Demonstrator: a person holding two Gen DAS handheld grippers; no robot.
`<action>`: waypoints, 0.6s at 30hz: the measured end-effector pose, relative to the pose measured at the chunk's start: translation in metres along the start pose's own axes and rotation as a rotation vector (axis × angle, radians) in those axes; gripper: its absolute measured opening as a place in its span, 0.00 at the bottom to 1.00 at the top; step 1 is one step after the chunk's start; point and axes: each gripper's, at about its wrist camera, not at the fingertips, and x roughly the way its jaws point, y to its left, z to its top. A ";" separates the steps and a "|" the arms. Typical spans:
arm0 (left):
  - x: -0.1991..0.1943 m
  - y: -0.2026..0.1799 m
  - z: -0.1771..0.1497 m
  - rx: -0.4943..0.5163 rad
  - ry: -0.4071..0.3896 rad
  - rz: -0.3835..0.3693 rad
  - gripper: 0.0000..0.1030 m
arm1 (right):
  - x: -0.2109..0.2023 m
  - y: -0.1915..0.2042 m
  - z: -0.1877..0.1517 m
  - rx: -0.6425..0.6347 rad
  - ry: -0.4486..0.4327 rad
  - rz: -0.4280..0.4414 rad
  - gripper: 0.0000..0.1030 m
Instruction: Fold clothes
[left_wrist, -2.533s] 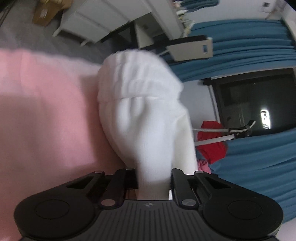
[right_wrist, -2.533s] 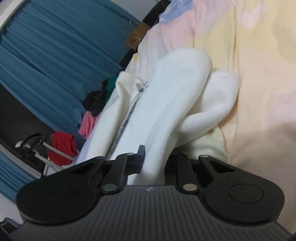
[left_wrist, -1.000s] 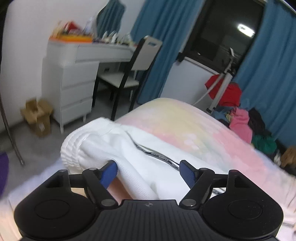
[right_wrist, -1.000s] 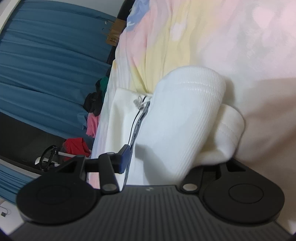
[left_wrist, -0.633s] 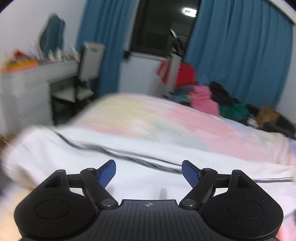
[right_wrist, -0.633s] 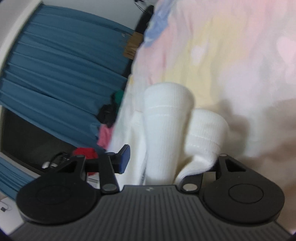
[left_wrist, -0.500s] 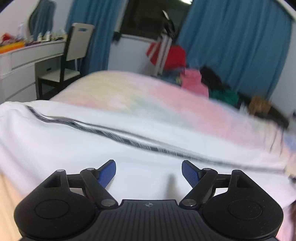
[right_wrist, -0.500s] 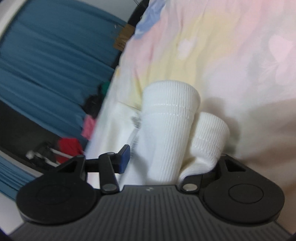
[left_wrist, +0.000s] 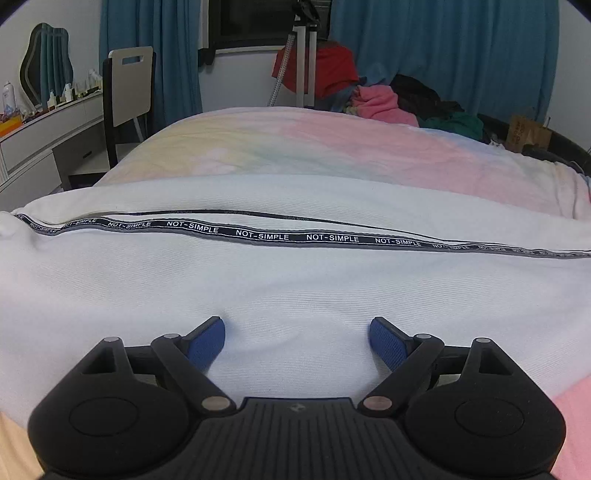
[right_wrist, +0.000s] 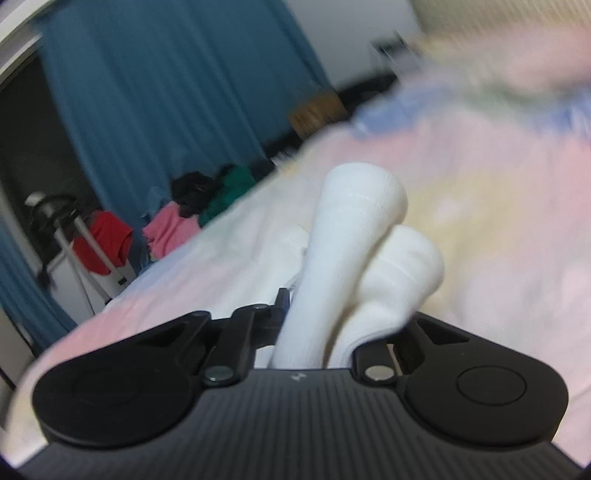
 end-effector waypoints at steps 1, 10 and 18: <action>-0.003 0.000 0.000 0.003 0.000 0.000 0.85 | -0.008 0.015 0.002 -0.059 -0.028 0.006 0.14; -0.028 0.016 0.019 -0.024 -0.046 -0.038 0.85 | -0.093 0.182 -0.034 -0.538 -0.260 0.185 0.12; -0.062 0.053 0.036 -0.191 -0.111 -0.119 0.83 | -0.134 0.285 -0.183 -1.053 -0.170 0.410 0.12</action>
